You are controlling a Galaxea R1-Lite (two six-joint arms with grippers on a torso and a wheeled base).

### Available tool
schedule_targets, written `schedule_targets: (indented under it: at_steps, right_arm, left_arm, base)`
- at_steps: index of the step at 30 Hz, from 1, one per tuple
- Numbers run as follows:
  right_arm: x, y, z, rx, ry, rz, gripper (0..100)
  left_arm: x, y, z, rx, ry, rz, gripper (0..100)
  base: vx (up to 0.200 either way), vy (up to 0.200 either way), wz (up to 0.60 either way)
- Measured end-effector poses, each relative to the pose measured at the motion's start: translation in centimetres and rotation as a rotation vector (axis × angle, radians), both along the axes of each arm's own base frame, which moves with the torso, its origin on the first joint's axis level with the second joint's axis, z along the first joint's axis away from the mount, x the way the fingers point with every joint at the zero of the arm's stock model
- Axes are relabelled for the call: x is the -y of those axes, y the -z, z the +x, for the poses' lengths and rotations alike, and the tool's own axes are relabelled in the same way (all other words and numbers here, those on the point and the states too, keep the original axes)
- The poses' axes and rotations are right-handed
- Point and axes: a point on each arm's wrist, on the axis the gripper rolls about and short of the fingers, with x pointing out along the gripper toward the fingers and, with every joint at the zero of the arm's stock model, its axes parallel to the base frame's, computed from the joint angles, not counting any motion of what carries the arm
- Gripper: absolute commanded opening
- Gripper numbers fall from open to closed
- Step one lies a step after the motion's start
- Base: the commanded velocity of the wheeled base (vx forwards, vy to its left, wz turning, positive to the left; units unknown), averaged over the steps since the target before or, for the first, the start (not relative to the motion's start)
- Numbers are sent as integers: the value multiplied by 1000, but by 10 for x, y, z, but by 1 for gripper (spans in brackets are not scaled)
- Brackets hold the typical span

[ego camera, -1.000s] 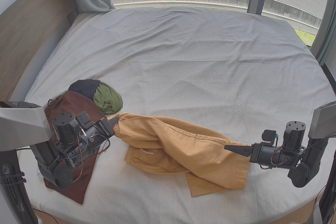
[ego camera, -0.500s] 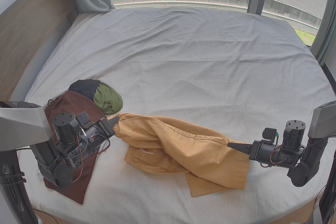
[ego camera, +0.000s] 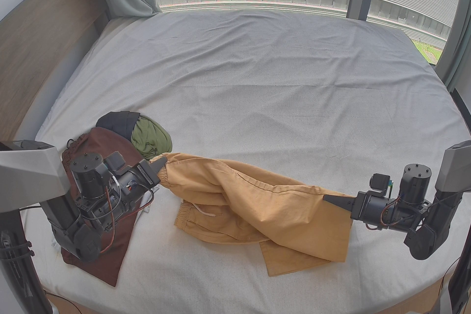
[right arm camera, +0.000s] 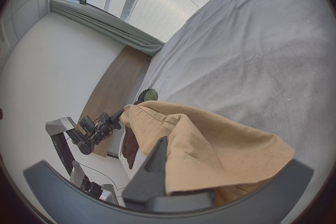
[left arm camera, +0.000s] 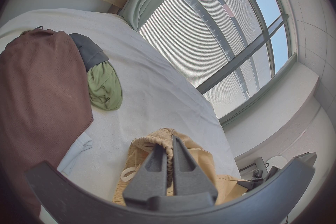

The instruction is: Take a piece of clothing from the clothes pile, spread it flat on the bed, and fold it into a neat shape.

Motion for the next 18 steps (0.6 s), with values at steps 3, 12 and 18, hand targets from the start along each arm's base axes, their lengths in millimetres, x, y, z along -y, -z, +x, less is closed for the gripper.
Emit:
schedule_targets:
  at_steps: [3,12,18]
  right_arm:
    - [-1,-7,1,31,-2,8,0]
    - [-1,-35,-1,118,-12,52,0]
    - [-1,-47,-5,160,-43,66,0]
  left_arm:
    - [0,-9,-1,23,10,-16,0]
    - [-2,-31,-11,89,67,-28,0]
    - [-6,-38,-12,134,59,15,0]
  base:
    - [0,0,0]
    - [0,0,0]
    - [0,0,0]
